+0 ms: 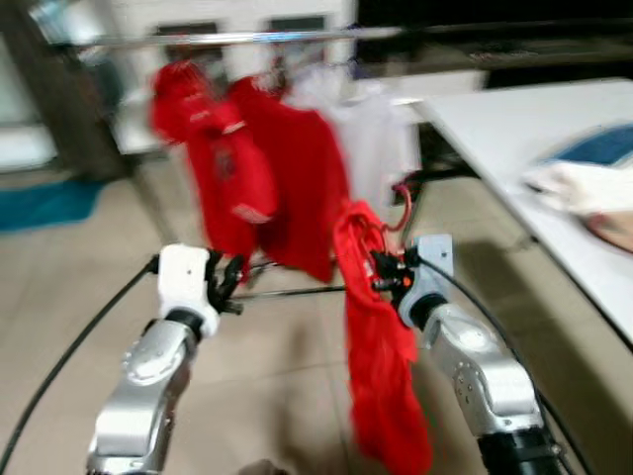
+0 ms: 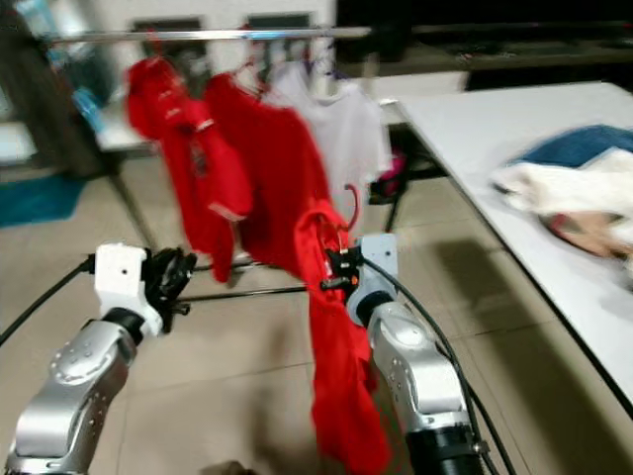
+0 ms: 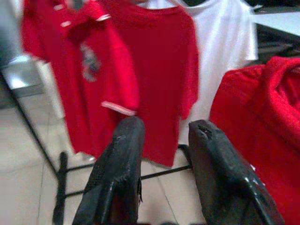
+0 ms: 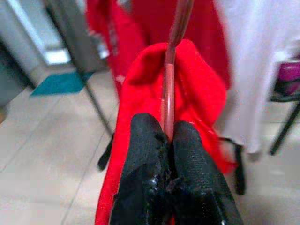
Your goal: Hang hanger
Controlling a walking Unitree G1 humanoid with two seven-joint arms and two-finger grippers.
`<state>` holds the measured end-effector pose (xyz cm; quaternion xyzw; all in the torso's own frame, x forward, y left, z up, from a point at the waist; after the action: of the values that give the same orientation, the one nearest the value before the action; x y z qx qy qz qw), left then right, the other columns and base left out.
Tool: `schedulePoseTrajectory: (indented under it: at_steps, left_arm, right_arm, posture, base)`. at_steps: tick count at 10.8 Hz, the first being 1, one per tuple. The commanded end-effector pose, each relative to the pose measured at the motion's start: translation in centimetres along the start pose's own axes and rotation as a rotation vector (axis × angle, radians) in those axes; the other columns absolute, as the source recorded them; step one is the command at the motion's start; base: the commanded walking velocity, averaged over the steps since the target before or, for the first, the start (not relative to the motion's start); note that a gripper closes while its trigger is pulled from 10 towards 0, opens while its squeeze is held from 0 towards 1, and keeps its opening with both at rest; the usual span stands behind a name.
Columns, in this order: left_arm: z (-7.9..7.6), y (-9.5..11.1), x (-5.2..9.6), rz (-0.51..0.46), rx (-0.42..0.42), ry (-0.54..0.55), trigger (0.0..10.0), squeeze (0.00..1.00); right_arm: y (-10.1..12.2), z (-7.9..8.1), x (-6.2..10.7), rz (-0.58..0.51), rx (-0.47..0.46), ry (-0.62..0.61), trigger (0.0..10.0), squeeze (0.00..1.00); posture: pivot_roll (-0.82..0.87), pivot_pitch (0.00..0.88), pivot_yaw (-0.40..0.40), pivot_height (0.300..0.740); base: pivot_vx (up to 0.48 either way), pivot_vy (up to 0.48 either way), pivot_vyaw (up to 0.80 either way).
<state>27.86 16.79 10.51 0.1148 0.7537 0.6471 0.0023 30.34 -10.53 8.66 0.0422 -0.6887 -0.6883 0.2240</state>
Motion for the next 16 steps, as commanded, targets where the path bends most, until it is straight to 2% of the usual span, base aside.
schedulePoseTrajectory:
  at_steps: [1, 2, 5, 16]
  left_arm:
    - [-0.2, 0.7, -0.2, -0.017, -0.001, 0.003, 10.0, 0.0]
    - [-0.3, 0.1, -0.1, 0.004, -0.028, -0.009, 10.0, 0.0]
    - [0.5, 0.2, 0.3, 0.01, -0.039, 0.026, 10.0, 0.0]
    - [1.6, 1.5, 1.5, -0.004, -0.081, 0.026, 10.0, 0.0]
  right_arm:
    - [1.1, 0.3, -0.4, -0.031, 0.017, 0.031, 10.0, 0.0]
    - [1.2, 0.2, -0.4, -0.023, 0.0, 0.039, 10.0, 0.0]
    - [1.3, 1.1, -0.5, -0.015, 0.004, 0.113, 10.0, 0.0]
    - [3.2, 3.2, -0.7, -0.099, 0.116, 0.245, 10.0, 0.0]
  posture:
    - [0.06, 0.016, 0.026, 0.74]
    - [0.05, 0.017, 0.022, 0.74]
    - [0.07, 0.023, 0.005, 0.74]
    - [0.09, 0.019, 0.001, 0.74]
  base:
    - [0.292, 0.0, 0.8]
    - [0.3, 0.0, 0.8]
    - [0.305, 0.0, 0.8]
    - [0.322, 0.0, 0.0]
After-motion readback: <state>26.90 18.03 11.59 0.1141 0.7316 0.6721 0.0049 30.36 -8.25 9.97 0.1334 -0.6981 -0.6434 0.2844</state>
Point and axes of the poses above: a point about 5 cm out from each wrist's last joint towards the gripper, its own x axis pointing back from the gripper into the wrist, its own y axis along the axis of the wrist's last joint, z = x × y, the point moved 2 cm from there along -x, pointing out of the wrist towards the gripper, and after that the axes turned 9 degrees about x, right-handed, at the moved point
